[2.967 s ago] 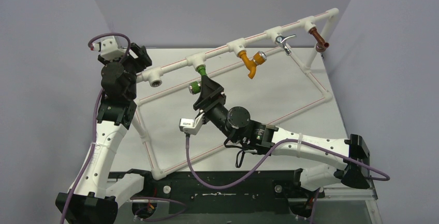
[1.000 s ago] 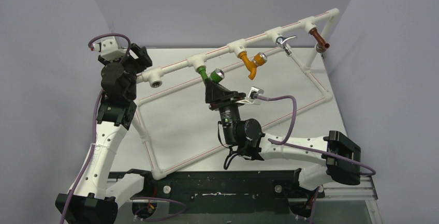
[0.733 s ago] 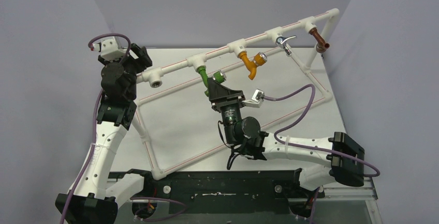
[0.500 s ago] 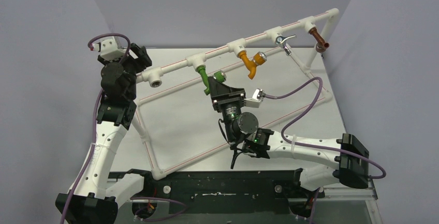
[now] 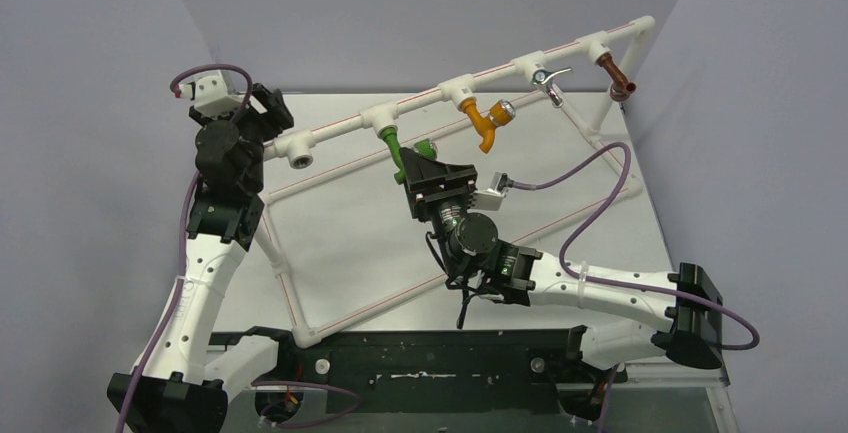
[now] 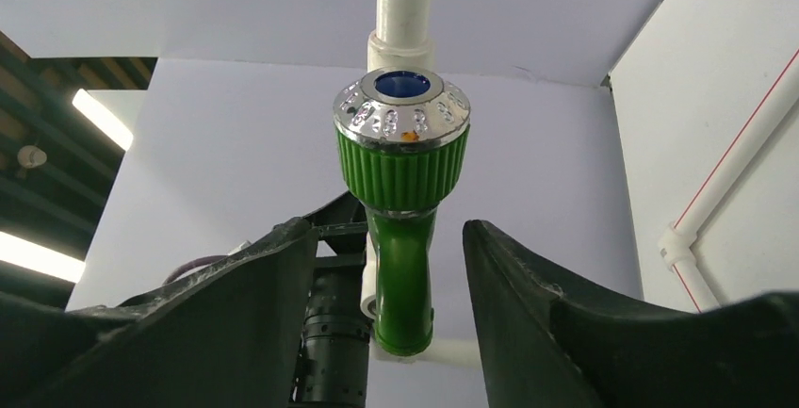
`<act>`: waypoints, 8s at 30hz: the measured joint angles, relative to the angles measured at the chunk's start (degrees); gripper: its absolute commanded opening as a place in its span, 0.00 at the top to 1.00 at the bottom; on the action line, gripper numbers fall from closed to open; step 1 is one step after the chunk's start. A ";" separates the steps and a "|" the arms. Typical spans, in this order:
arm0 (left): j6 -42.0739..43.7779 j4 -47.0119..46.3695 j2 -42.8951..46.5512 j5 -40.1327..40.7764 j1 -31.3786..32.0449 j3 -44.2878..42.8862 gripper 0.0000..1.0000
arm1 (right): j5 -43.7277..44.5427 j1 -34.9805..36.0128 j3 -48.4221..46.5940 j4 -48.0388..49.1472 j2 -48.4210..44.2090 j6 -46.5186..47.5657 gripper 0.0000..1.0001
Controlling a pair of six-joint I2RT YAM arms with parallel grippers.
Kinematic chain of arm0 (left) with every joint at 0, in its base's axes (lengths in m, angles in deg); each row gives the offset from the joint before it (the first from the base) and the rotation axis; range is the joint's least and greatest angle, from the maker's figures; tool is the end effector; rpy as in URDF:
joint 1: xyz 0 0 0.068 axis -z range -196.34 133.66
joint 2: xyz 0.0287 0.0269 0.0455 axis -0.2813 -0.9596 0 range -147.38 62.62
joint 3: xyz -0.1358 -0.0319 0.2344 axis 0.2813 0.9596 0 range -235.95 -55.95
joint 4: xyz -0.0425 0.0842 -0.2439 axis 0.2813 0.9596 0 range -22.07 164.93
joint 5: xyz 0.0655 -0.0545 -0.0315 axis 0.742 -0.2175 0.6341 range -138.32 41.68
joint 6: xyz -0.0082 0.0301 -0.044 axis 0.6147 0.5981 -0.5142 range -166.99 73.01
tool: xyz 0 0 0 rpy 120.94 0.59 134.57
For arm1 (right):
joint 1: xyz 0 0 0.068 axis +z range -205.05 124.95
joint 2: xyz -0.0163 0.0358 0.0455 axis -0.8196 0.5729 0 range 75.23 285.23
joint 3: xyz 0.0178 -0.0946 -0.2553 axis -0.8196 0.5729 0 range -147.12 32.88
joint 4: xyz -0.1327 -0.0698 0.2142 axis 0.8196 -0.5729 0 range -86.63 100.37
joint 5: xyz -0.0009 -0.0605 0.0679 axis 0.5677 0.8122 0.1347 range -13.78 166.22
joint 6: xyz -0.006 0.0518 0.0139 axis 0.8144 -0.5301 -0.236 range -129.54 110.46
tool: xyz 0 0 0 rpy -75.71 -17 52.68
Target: Install the water faucets
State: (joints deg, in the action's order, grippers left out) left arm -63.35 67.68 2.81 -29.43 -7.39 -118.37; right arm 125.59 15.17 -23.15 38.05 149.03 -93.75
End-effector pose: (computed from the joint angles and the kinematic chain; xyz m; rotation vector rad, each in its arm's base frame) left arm 0.2357 -0.0254 0.4181 -0.3593 1.4817 -0.1020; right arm 0.1250 0.2672 0.3662 0.9757 1.3593 1.5540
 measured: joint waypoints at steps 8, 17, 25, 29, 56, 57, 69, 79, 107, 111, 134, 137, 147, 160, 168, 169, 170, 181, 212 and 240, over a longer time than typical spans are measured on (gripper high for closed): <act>0.02 0.00 0.00 0.07 0.00 0.00 0.30 | -2.23 0.07 0.00 -3.91 -2.54 1.27 0.25; 0.02 0.00 0.00 0.09 0.00 0.00 0.30 | -4.48 0.04 -0.26 -11.08 -7.48 11.65 0.22; 0.02 0.00 -0.04 0.09 0.00 0.00 0.30 | -7.17 -0.02 -1.70 -16.15 -11.13 30.77 0.20; 0.02 0.00 -0.13 0.09 0.00 -0.07 0.30 | -10.64 -0.11 -2.27 -16.65 -12.87 43.43 0.22; 0.02 0.00 -0.20 0.09 0.00 -0.11 0.30 | -43.21 -0.44 -10.69 -34.51 -15.78 139.53 0.14; 0.02 0.00 -0.20 0.09 0.00 -0.11 0.30 | -42.91 -0.44 -10.78 -34.91 -15.19 142.18 0.14; 0.04 0.00 -0.20 0.09 0.00 -0.11 0.30 | -33.20 0.46 -8.31 -27.80 -6.91 163.03 0.18; 0.02 0.00 -0.20 0.09 0.00 -0.11 0.30 | -27.02 1.14 -7.45 -14.80 -0.87 170.37 0.26; 0.24 -0.04 -0.22 0.04 0.00 -0.11 0.30 | -21.66 2.47 -4.37 -0.59 3.89 161.92 1.00; 0.22 0.09 -0.09 0.04 0.00 -0.11 0.30 | -20.96 2.51 -3.30 4.20 3.91 152.82 1.00; -0.15 0.22 0.09 -0.09 0.07 -0.09 0.30 | -10.75 1.01 0.74 23.28 4.68 91.43 1.00; -0.17 0.20 0.13 -0.11 0.07 -0.04 0.30 | -8.68 0.98 0.79 23.71 4.68 83.93 1.00; -0.24 0.26 0.24 -0.33 0.13 0.00 0.30 | -2.75 0.33 1.79 21.24 3.48 55.78 1.00; -0.48 0.63 0.42 -0.35 0.33 0.02 0.30 | -1.79 -0.31 1.11 10.99 0.59 33.99 0.75; -0.37 0.22 0.15 -0.28 -0.07 0.00 0.30 | -3.02 -0.39 -0.55 5.44 -2.40 38.93 0.30; -0.37 0.22 0.15 -0.28 -0.04 0.00 0.30 | -3.28 -0.39 -1.07 4.46 -2.97 40.02 0.27; -0.37 0.22 0.15 -0.31 -0.07 0.00 0.30 | -3.50 -0.39 -1.64 3.63 -3.34 40.94 0.25; -0.37 0.20 0.15 -0.31 -0.07 0.00 0.30 | -8.48 -0.39 -11.80 -10.62 -3.28 54.40 0.24; -0.37 0.17 0.11 -0.31 -0.07 0.00 0.30 | -6.84 -0.39 -15.76 -19.37 4.61 62.71 0.49; -0.39 0.15 0.13 -0.33 -0.11 0.00 0.30 | -11.56 -3.08 -7.45 -8.96 2.14 40.74 1.00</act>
State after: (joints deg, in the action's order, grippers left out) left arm -63.74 67.83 2.94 -29.75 -7.49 -118.37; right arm 114.03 12.09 -30.60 29.09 151.17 -53.00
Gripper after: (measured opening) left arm 0.700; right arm 0.291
